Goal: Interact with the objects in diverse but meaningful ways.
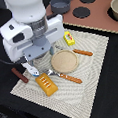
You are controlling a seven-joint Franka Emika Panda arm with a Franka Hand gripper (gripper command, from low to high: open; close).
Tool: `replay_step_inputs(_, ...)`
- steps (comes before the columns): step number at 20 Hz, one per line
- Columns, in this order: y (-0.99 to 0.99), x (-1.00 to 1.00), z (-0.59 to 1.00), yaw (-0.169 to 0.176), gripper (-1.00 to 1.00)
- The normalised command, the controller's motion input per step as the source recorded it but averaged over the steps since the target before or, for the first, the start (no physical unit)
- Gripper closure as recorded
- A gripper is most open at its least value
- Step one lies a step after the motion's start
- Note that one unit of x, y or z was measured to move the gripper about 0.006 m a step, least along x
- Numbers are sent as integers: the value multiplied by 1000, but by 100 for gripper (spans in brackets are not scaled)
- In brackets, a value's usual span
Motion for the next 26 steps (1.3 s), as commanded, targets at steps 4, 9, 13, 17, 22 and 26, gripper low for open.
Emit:
replay_step_inputs(4, -488, 697, -132, -51, -100)
replay_step_inputs(9, -569, 642, -15, -72, -100)
replay_step_inputs(13, -496, 470, -53, -61, -100)
replay_step_inputs(17, -169, 171, -109, -15, -100)
replay_step_inputs(22, -107, 112, -201, -5, -100)
replay_step_inputs(26, -229, 98, -210, 0, -100)
